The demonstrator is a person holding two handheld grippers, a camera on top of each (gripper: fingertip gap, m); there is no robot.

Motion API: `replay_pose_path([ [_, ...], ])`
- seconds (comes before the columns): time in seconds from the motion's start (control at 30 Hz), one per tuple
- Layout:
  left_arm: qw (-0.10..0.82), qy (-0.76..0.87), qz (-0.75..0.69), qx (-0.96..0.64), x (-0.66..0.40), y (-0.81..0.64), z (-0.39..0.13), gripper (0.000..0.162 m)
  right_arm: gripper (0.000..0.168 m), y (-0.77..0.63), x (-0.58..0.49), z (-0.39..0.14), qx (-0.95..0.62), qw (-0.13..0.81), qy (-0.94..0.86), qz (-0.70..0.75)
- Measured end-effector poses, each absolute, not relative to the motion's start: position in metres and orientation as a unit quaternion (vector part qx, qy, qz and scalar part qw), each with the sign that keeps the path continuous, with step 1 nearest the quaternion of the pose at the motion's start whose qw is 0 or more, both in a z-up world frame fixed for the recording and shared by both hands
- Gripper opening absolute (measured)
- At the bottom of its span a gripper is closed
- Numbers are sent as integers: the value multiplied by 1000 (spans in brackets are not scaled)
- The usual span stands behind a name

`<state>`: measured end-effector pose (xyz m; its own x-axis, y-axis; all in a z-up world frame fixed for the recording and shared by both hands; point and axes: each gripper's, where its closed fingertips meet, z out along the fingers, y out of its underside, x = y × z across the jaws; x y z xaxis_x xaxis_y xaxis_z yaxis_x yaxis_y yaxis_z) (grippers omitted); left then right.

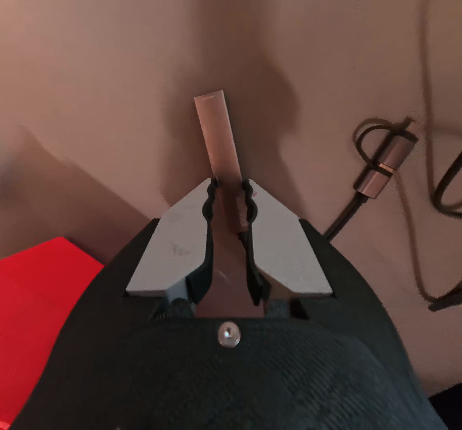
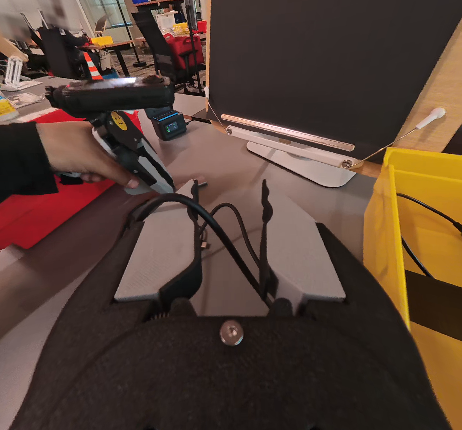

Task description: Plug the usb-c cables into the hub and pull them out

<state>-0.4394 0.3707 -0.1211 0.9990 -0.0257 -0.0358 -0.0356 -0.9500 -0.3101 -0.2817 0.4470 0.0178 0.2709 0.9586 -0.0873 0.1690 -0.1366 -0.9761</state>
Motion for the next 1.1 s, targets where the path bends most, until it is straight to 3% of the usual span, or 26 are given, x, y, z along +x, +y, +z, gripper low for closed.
replay_pose_path([
  [0.13, 172, 101, 147, -969, -454, 374, -109, 20, 51, 448, -281, 18, -632, 492, -452, 393],
  [0.27, 246, 219, 328, -885, -443, 389, -55, 20, 56, 447, -279, 23, -625, 478, -450, 424],
  [0.37, 303, 295, 428, -799, -418, 393, -10, 20, 35, 421, -280, 21, -592, 399, -499, 492],
  [0.43, 326, 350, 485, -732, -399, 390, 13, 20, 41, 412, -279, -4, -619, 317, -540, 474],
  [0.5, 340, 396, 539, -661, -381, 384, 29, 20, 49, 417, -277, -15, -634, 308, -553, 445],
  [0.6, 351, 433, 570, -604, -360, 371, 32, 20, 51, 417, -278, 5, -606, 344, -547, 464],
  [0.77, 390, 445, 568, -572, -335, 360, 29, 20, 60, 387, -302, 20, -527, 315, -602, 511],
  [0.83, 404, 448, 564, -563, -327, 357, 29, 20, 47, 381, -310, 16, -502, 327, -629, 495],
  [0.9, 406, 445, 557, -572, -325, 355, 23, 20, 13, 368, -310, 14, -462, 330, -657, 496],
  [1.07, 449, 402, 465, -649, -326, 347, 6, 19, 6, 355, -303, 2, -423, 341, -689, 480],
  [1.1, 456, 379, 424, -685, -326, 343, 5, 11, 6, 354, -302, -1, -414, 350, -697, 469],
])
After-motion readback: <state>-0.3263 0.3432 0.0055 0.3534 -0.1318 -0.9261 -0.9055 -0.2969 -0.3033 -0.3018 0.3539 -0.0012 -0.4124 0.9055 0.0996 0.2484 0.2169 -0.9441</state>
